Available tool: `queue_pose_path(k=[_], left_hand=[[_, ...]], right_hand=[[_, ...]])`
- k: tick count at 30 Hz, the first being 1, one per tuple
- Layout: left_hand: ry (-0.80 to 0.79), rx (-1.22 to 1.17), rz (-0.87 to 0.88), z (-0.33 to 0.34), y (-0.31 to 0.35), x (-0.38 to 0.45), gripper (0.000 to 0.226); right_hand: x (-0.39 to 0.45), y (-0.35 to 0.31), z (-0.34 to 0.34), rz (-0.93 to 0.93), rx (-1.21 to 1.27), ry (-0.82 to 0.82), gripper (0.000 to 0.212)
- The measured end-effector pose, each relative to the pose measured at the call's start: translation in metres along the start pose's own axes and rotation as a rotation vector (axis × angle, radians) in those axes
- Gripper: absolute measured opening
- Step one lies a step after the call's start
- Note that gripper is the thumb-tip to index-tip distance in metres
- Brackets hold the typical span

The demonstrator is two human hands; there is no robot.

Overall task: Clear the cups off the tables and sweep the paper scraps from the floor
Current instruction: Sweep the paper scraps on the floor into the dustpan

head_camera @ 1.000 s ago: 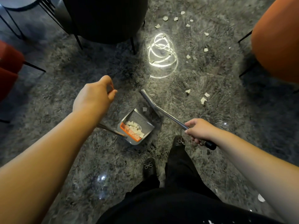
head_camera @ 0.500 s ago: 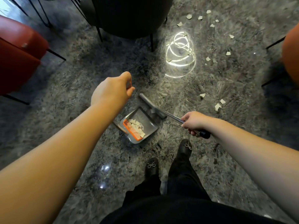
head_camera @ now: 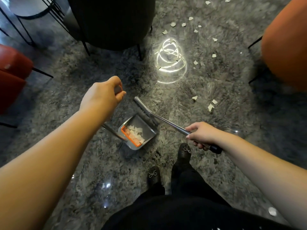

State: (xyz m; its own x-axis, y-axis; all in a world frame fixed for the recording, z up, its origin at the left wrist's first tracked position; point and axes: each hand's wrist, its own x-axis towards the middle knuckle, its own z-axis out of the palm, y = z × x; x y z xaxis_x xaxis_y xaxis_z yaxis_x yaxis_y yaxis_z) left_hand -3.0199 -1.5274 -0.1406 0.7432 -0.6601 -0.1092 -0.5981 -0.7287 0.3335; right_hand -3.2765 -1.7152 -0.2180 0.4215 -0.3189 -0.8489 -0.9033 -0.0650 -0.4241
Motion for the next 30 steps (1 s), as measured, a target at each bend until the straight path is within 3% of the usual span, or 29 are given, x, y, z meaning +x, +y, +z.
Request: queue_pose_path(k=[5,21,30], left_hand=[[0.010,-0.033,0.085,0.002,0.035,0.023,0.017],[-0.114,0.071,0.371,0.069,0.234,0.172,0.017],[-0.161,0.172,0.444,0.098,0.313,0.259,0.019]], right_hand=[[0.002,0.020,-0.028,-0.003,0.092,0.102,0.044],[0.022,0.093,-0.224,0.116,0.353,0.299,0.028],[0.051,0.129,-0.308,0.237,0.433,0.363,0.042]])
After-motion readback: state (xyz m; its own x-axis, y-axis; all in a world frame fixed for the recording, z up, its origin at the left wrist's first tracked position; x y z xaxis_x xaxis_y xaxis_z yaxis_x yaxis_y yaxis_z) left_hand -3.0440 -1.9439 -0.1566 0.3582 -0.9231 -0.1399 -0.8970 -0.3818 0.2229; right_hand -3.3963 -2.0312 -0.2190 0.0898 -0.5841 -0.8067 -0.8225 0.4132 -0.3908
